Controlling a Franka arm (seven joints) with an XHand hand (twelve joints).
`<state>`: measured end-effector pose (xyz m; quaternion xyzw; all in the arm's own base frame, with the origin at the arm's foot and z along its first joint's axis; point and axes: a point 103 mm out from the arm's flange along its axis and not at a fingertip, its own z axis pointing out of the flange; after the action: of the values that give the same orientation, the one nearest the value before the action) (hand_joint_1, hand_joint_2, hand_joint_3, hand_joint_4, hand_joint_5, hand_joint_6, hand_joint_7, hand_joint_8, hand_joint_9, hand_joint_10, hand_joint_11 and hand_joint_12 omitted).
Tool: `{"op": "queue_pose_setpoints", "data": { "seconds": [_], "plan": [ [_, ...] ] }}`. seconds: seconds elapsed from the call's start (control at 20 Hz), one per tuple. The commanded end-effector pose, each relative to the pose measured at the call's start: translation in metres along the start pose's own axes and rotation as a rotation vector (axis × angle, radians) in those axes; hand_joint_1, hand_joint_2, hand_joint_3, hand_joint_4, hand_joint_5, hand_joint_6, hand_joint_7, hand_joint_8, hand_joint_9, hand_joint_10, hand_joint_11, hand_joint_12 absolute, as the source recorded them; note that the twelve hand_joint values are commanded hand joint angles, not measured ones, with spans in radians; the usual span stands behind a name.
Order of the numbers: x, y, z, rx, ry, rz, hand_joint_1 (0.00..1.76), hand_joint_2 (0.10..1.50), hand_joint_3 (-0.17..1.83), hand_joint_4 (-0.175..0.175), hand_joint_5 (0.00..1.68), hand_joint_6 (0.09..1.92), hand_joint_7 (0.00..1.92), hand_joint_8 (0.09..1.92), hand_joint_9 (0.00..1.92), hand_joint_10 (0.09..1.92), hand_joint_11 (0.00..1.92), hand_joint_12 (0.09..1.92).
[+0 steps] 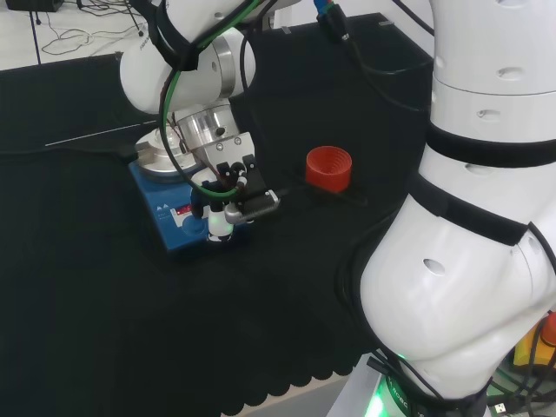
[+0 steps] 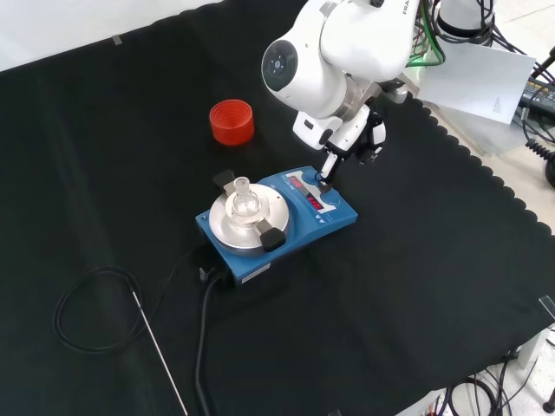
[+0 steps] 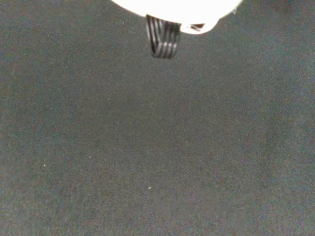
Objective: Turn on the heater.
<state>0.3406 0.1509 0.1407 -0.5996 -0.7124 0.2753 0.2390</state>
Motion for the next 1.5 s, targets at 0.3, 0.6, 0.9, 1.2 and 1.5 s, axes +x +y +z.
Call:
{"op": "queue_pose_setpoints", "data": {
  "seconds": [0.3,0.6,0.9,1.2,1.5],
  "plan": [
    [0.003,0.001,0.002,0.014,-0.006,-0.008,1.38,0.69,0.96,-0.044,0.29,0.41,1.51,1.44,1.67,1.33,1.26,1.23],
    [0.003,0.001,0.001,0.015,-0.007,-0.007,1.38,0.69,0.96,-0.044,0.3,0.4,1.51,1.44,1.67,1.33,1.26,1.23],
    [0.003,0.001,0.002,0.03,-0.009,-0.006,1.38,0.69,0.96,-0.044,0.32,0.41,1.51,1.44,1.67,1.33,1.26,1.23],
    [0.003,-0.001,-0.001,0.024,-0.005,-0.008,1.38,0.69,0.97,-0.045,0.33,0.42,1.51,1.44,1.67,1.33,1.26,1.23],
    [0.0,-0.014,-0.022,-0.022,0.005,-0.007,1.38,0.69,0.97,-0.045,0.34,0.42,1.51,1.44,1.67,1.33,1.26,1.24]
  ]
}}
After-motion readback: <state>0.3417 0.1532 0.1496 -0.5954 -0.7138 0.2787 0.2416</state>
